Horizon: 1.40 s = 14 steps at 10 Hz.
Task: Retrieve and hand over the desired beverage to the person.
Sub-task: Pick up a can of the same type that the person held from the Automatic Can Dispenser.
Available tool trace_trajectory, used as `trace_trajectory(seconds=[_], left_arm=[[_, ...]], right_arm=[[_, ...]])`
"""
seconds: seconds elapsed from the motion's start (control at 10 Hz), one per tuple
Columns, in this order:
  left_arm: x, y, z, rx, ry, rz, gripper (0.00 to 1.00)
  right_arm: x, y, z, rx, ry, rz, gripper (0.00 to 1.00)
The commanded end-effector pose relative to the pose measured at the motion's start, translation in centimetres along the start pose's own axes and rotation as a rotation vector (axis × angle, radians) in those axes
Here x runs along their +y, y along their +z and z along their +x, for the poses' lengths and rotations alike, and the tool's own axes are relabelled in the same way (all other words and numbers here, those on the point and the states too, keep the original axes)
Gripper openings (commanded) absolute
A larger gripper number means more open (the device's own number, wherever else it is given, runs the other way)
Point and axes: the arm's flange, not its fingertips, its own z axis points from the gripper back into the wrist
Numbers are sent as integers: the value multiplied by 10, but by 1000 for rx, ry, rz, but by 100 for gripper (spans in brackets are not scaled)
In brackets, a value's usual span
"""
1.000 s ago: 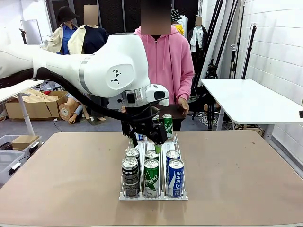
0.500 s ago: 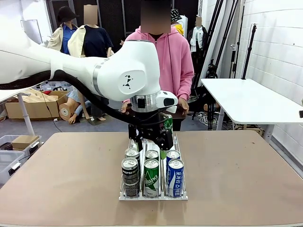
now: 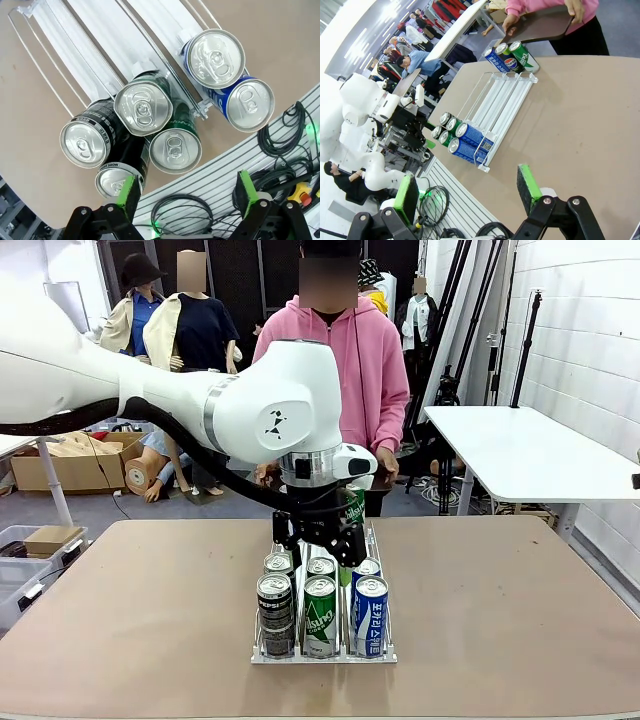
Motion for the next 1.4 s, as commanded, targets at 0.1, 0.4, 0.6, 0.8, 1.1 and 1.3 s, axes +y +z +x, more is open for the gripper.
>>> trace_trajectory(seconds=[0.1,0.4,0.6,0.8,1.1,1.3], left_arm=[[0,-11,-1,0,28,24,100],[6,-25,0,-15,24,14,100],[6,-30,1,-27,10,0,100],[4,-35,3,-22,-3,2,100],[2,-46,5,-7,-7,12,100],[-2,-51,6,-9,-1,43,100]], right_arm=[[0,0,2,-23,4,21,100],[0,0,2,-23,4,21,100],[0,0,2,-23,4,21,100],[0,0,2,-23,4,21,100],[0,0,2,-23,4,21,100],[0,0,2,-23,4,21,100]])
